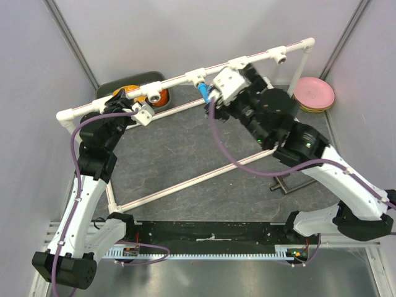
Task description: Install the water faucets
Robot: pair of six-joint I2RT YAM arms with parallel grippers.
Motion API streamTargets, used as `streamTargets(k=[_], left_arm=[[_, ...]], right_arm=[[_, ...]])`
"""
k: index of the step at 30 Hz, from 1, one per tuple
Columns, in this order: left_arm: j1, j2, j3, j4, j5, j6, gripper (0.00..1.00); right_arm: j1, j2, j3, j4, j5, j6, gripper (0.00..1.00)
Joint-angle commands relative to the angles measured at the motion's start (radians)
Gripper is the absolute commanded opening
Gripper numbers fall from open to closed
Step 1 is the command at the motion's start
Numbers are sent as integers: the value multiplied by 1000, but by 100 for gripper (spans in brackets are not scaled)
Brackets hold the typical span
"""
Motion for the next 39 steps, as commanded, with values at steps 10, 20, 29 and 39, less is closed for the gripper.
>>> streamTargets(k=[10,20,29,39], left_arm=[[21,22,-15,-42,-62,-140,2],[23,22,-13,-44,-51,-145,2],[23,20,-12,-44,-50,-145,2],[23,20,-13,-44,-53,-142,2]], right_arm=[[176,89,-194,44,412,-844,98],[153,178,-259,222,558,-1135,98],[109,250,-250,302,514,-1215,98],[58,288,-268,302,448,-1161,76]])
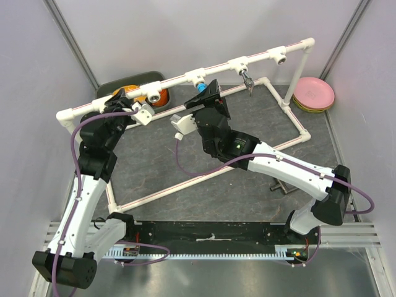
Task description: Install the water faucets
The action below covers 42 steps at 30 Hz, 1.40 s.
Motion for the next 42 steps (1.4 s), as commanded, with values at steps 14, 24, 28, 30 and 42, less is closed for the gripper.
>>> streamTargets(k=[14,24,28,30,42], left_arm=[[20,18,-13,-44,-59,-141,2],[24,24,-12,-47,-59,-143,2],[24,25,-12,-49,-57,-144,2],[24,25,-12,-49,-57,-144,2],[29,31,-10,-48,-53,-146,2]], right_arm=[[-41,25,8,25,-74,333,48],[-112,-84,-72,-59,-154,605,44],[-130,-112,-106,-84,-233,735,44],[-133,-116,-120,-90,-257,780,45],[-135,-289,112,-199,-426,1164,70]])
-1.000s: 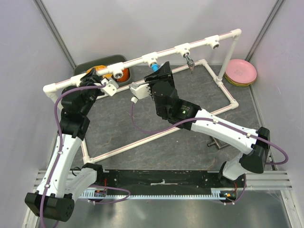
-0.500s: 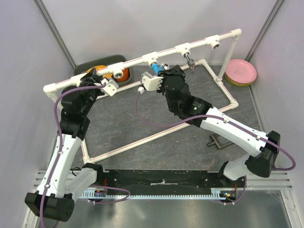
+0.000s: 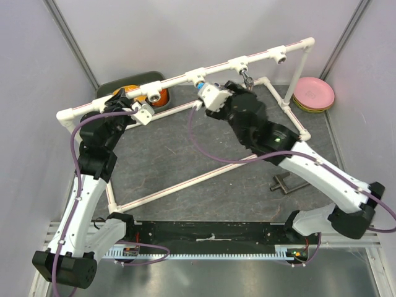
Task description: Install the water faucets
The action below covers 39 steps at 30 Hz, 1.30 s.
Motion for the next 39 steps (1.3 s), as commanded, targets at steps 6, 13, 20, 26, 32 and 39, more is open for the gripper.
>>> streamTargets(k=[6,13,20,26,32,39], left_arm=[[26,24,-11,-53,-52,-144,2],[26,19,-14,-53,-50,-144,2],[26,22,-12,-53,-52,-144,2],[26,22,-12,-53,-52,-144,2],[26,22,-14,-53,-52,-144,2],[28,22,-12,-54,-50,-144,2]], right_arm=[[0,-101,211,68,-200,537,83],[-19,-17,191,237,-175,839,79],[-32,43,123,326,-186,1020,78],[-55,28,6,417,-77,1055,77],[-78,-6,-49,437,-62,1065,75],[-101,-7,-92,438,-128,1166,55]])
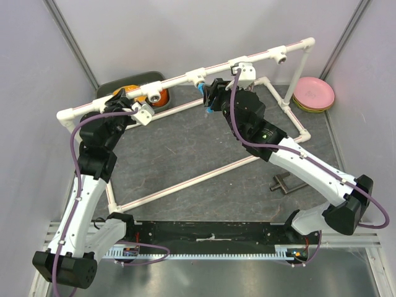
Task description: Install the water faucets
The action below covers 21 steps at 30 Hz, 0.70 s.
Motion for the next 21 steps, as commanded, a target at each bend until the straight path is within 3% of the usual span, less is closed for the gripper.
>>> streamTargets(k=[1,6,9,21], left_arm=[[24,21,-13,-52,-60,-143,2],[24,21,-13,-52,-60,-141,2],[24,19,-13,-51,-61,-143,2],[26,22,-8,-52,-60,-160,2]], right_arm=[[-22,-31,-31,40,-21,102,50],[-48,-59,-122,105,-36,285,12],[-82,-97,-203,158,-24,425,1],[-180,-157,-427,289,39,957,0]])
